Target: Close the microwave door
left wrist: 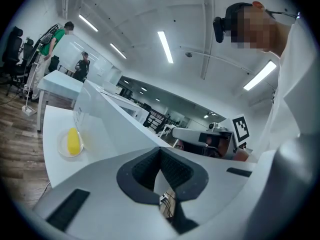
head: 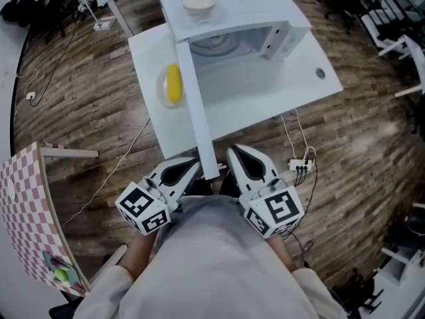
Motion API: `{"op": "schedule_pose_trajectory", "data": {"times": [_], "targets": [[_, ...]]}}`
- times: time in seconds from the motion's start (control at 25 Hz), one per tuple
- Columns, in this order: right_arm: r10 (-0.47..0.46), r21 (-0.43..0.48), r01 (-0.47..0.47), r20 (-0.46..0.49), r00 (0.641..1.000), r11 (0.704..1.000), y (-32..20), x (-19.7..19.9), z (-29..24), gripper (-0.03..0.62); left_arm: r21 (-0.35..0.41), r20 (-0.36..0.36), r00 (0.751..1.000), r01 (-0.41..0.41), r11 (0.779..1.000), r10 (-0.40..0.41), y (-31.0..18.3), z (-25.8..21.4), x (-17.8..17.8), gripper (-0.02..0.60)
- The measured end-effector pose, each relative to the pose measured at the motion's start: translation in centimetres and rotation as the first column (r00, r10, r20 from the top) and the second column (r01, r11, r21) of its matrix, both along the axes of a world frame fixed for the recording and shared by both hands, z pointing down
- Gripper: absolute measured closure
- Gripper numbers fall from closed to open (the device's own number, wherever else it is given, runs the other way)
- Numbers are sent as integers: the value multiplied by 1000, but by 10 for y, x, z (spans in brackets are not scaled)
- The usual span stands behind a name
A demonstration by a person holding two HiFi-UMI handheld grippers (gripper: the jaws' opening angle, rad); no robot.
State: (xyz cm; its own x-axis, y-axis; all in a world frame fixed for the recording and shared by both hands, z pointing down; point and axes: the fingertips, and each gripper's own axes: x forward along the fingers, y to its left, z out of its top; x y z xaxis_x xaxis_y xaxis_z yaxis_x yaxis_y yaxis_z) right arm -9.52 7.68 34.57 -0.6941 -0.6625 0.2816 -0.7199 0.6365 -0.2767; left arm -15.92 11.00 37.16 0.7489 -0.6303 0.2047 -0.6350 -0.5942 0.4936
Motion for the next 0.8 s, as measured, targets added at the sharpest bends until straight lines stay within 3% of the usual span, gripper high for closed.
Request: {"op": "schedule_pose_trajectory", "data": {"times": [0.8], "targets": [[65, -16, -66, -19, 998, 998, 4, 7, 9, 571, -32, -49, 996, -80, 996, 78, -5, 2, 8, 565]]}}
